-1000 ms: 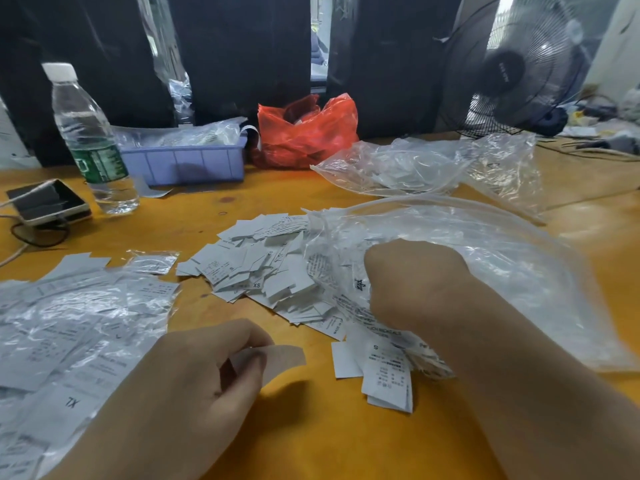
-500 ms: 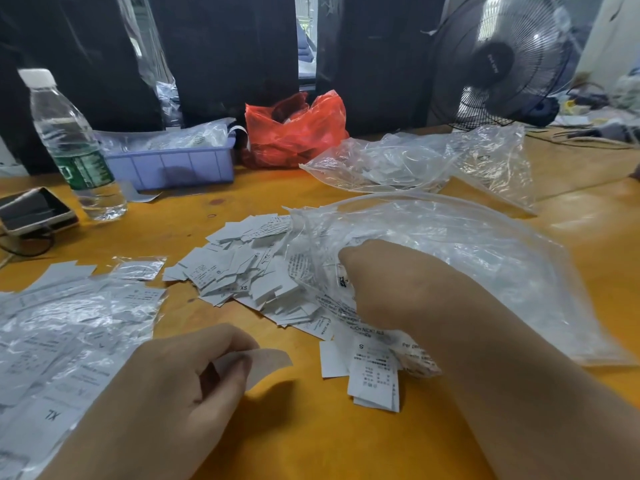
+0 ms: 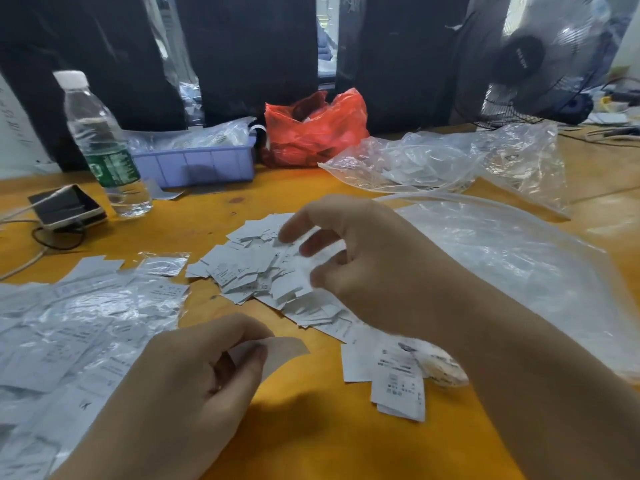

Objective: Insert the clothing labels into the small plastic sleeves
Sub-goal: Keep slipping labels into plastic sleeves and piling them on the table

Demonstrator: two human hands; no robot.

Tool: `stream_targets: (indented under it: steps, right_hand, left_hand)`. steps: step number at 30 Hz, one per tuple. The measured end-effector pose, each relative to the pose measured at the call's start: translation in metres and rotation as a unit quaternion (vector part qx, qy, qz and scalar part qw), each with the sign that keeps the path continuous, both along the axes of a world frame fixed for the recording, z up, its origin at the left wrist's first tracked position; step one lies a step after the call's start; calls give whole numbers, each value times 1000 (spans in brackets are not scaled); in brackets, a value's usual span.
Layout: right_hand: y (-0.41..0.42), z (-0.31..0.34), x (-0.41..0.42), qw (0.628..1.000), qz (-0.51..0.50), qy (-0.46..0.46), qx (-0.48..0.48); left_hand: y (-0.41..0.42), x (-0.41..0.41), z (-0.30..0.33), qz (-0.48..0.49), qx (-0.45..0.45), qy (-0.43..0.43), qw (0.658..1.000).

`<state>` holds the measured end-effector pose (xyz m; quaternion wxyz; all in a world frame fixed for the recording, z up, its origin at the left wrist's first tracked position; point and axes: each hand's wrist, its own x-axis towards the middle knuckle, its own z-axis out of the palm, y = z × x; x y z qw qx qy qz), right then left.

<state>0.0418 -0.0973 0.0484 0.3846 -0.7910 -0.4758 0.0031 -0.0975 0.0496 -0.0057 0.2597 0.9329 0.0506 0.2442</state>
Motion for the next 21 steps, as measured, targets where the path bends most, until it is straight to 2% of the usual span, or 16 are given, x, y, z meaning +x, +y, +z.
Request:
stream_targets:
  steps: [3,6,10,14,17,19,21]
  right_hand:
    - [5,1,-12,975,103,182,79]
    - [6,1,-12,946,125,270,129]
    - [10,1,-14,888,156,393,180]
    - [13,-3,-15,842,173,473,191]
    - [16,-6,-16,812,193,515,196]
    - [17,-8,-15,802,196,529,198]
    - [17,-9,-15,804,191,528,193]
  left_hand:
    - [8,-2,0,10,-26,-10,1000]
    - [11,-4,4,1,-110,-9,994]
    - [12,-7,8,9,-174,16,985]
    - [21,-6,3,13,-217,46,975]
    - [26,-3,4,13,-285,68,956]
    - [28,-1,5,7,-344,91,934]
    - [30,-1,5,-41,-396,91,913]
